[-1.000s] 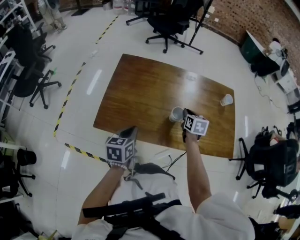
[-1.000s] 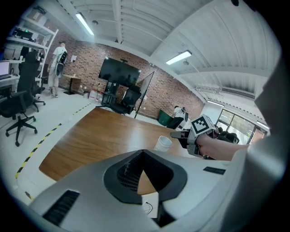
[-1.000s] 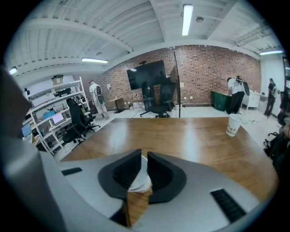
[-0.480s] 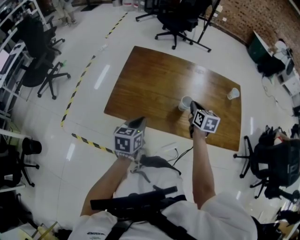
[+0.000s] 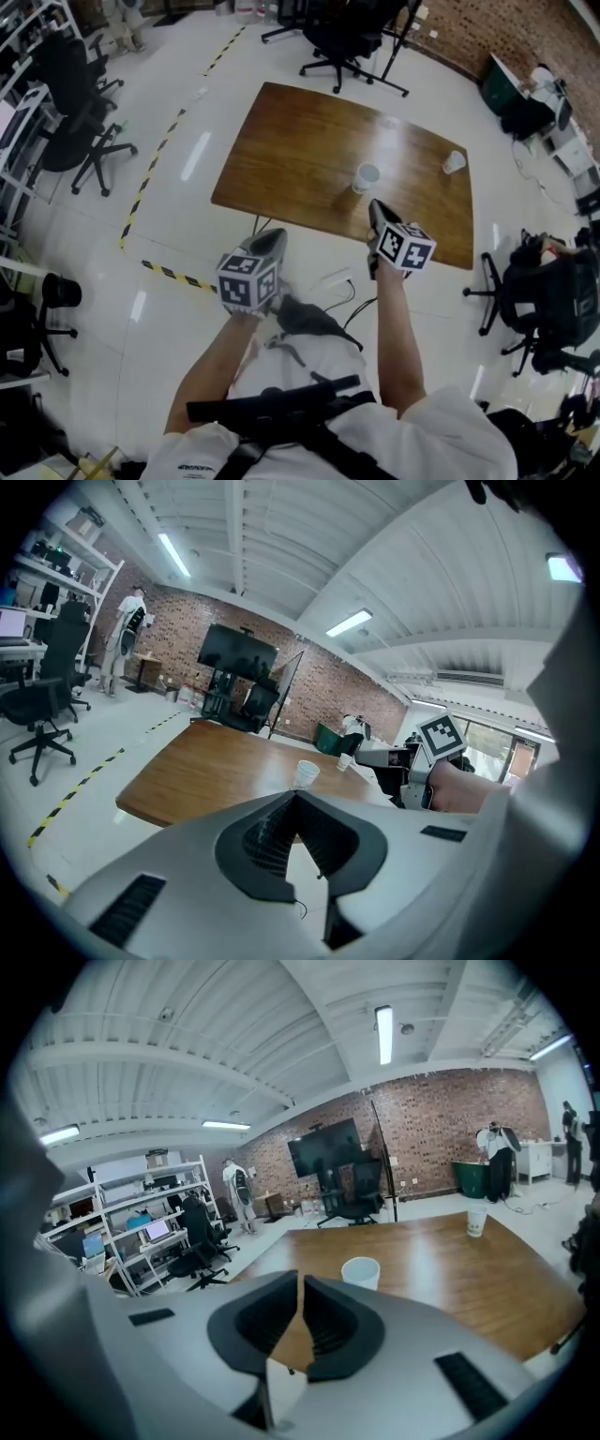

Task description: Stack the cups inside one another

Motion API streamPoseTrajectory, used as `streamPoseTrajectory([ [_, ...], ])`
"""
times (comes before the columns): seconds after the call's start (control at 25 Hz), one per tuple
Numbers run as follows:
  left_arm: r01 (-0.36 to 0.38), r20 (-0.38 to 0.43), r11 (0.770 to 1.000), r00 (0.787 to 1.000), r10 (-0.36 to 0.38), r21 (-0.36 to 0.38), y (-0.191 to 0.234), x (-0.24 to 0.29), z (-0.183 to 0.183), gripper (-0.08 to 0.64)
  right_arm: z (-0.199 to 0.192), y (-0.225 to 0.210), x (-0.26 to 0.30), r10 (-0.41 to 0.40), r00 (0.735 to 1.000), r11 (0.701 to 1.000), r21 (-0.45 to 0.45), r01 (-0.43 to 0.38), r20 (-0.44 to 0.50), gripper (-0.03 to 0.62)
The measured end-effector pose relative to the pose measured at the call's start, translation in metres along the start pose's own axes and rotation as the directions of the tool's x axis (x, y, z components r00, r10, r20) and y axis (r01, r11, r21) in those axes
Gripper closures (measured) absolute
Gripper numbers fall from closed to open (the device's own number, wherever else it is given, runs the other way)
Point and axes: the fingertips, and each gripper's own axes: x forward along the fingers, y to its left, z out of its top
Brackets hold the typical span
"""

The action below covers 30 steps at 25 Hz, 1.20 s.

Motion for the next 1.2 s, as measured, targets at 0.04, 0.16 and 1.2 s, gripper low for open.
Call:
streamPoseTrajectory([
  [0.04, 0.010, 0.004, 1.000, 1.000, -0.010, 0.003, -0.005, -0.008, -0.003, 0.568, -0.004, 0.006, -0.012, 0.002, 1.000, 1.000, 0.009, -0.002, 0.005, 0.568],
  [0.16, 0.042, 0.009, 0.999, 0.999, -0.042, 0.021, -0.023, -0.026, -0.012, 0.566, -0.017, 0.017, -0.048, -0.003, 1.000, 1.000, 0.028, 0.002, 0.015, 0.568],
  [1.2, 0.186, -0.080, 0.981, 0.980, -0.181, 0.059, -0.190, 0.116, -0.034, 0.565, 0.032, -0.218, -0.162, -0.207, 0.970, 0.975, 0.104, 0.195, 0.125, 0.531],
])
